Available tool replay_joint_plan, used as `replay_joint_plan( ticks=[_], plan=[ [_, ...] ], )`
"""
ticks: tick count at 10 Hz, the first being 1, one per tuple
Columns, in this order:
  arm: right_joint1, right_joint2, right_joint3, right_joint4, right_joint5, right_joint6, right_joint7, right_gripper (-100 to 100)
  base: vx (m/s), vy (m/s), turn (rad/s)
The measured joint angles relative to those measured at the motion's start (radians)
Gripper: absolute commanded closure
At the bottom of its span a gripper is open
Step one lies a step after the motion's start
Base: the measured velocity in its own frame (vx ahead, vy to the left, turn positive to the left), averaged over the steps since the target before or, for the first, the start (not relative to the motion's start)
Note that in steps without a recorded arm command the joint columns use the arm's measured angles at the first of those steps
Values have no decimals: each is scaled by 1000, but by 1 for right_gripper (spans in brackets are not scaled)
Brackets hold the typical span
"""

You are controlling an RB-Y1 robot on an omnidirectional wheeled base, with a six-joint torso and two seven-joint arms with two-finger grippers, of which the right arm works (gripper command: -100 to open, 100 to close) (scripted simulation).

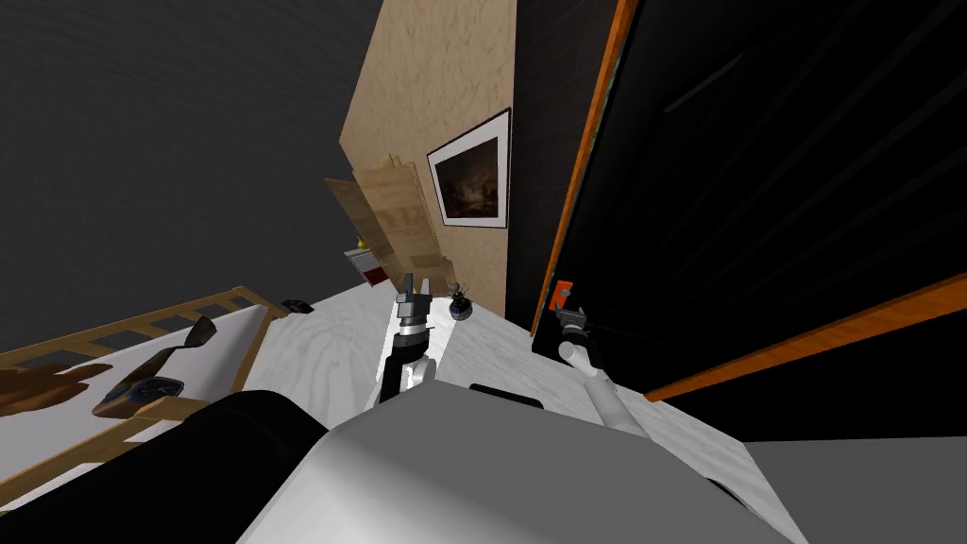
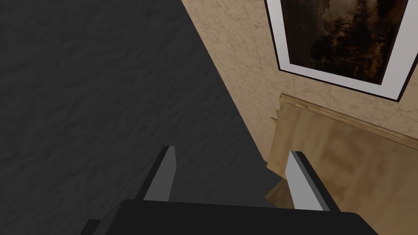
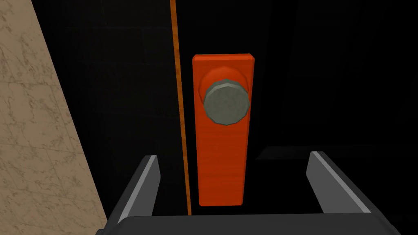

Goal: Pull the door open

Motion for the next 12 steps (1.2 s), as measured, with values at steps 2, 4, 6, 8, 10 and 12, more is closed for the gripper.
replay_joint_plan(
  ticks=[2, 4, 6, 8, 10, 12],
  plan=[
    [24, -37, -13, -12, -10, 2, -23, -100, 168, 24, 162],
    [18, -84, -19, 19, -20, -9, -64, -100, 183, 9, 141],
    [37, -131, -26, 29, -29, -24, -107, -100, 167, -5, 147],
    [45, -152, -36, 23, -36, -20, -122, 100, 32, -6, -5],
    [45, -153, -37, 24, -35, -22, -120, 100, -26, -2, 1],
    [46, -152, -36, 26, -35, -20, -119, 100, -10, 2, 0]
  ],
)
